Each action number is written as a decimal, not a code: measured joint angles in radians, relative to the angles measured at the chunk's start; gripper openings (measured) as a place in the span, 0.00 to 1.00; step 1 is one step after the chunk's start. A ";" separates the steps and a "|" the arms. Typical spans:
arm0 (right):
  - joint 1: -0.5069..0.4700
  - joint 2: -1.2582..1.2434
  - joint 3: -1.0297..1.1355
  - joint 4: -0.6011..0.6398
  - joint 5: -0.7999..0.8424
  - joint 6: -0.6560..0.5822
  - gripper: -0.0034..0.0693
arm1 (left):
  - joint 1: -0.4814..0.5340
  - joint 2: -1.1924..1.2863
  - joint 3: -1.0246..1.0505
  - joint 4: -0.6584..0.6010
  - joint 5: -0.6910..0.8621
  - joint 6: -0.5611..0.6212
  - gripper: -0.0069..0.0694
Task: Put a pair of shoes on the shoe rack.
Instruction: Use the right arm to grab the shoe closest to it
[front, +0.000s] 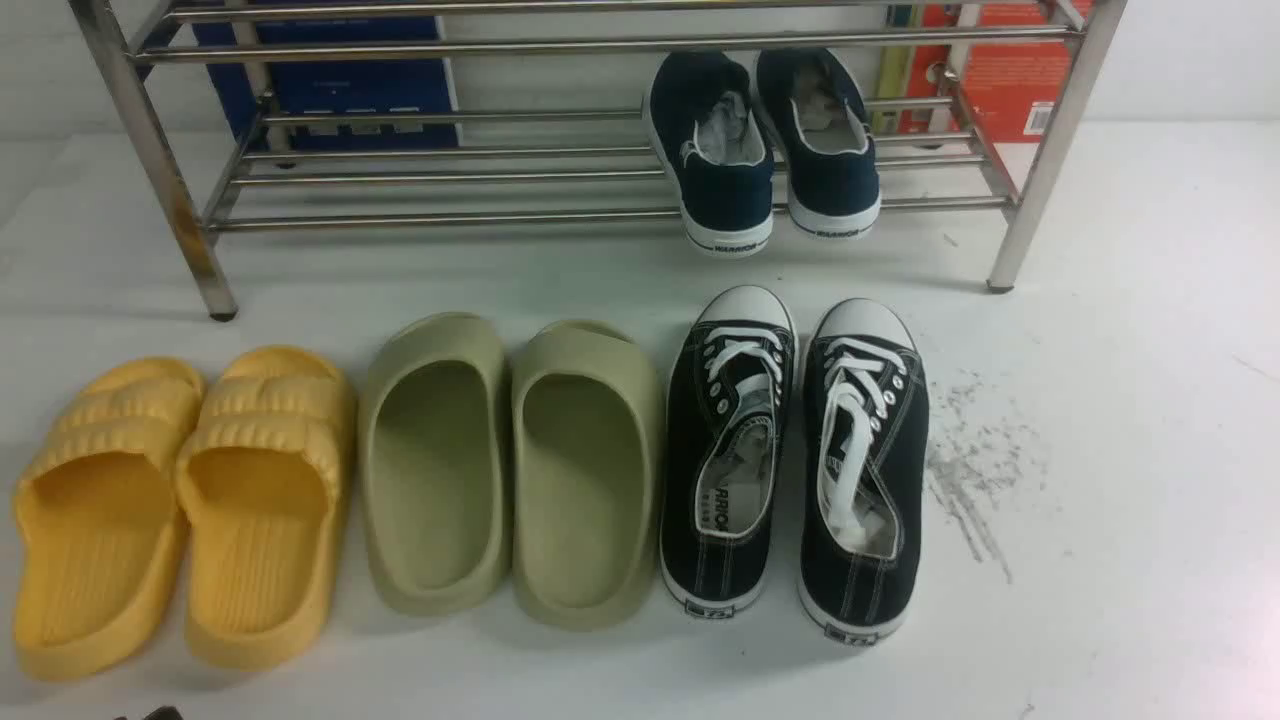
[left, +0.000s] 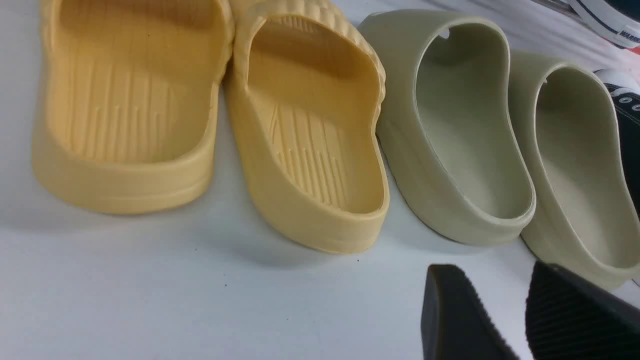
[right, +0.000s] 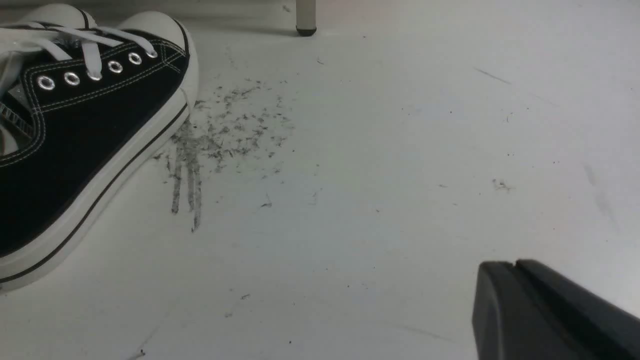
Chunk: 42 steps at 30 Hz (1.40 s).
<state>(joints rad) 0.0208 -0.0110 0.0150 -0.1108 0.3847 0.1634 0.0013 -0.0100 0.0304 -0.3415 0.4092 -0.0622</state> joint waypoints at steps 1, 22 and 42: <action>0.000 0.000 0.000 0.000 0.000 0.000 0.13 | 0.000 0.000 0.000 0.000 0.000 0.000 0.40; 0.000 0.000 0.000 0.000 0.000 0.000 0.15 | 0.000 0.000 0.000 0.000 0.000 0.000 0.40; 0.001 0.000 -0.003 0.478 -0.390 0.404 0.19 | 0.000 0.000 0.000 0.000 0.000 0.000 0.40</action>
<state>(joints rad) 0.0219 -0.0110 0.0115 0.3667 -0.0055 0.5675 0.0013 -0.0100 0.0304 -0.3415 0.4092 -0.0622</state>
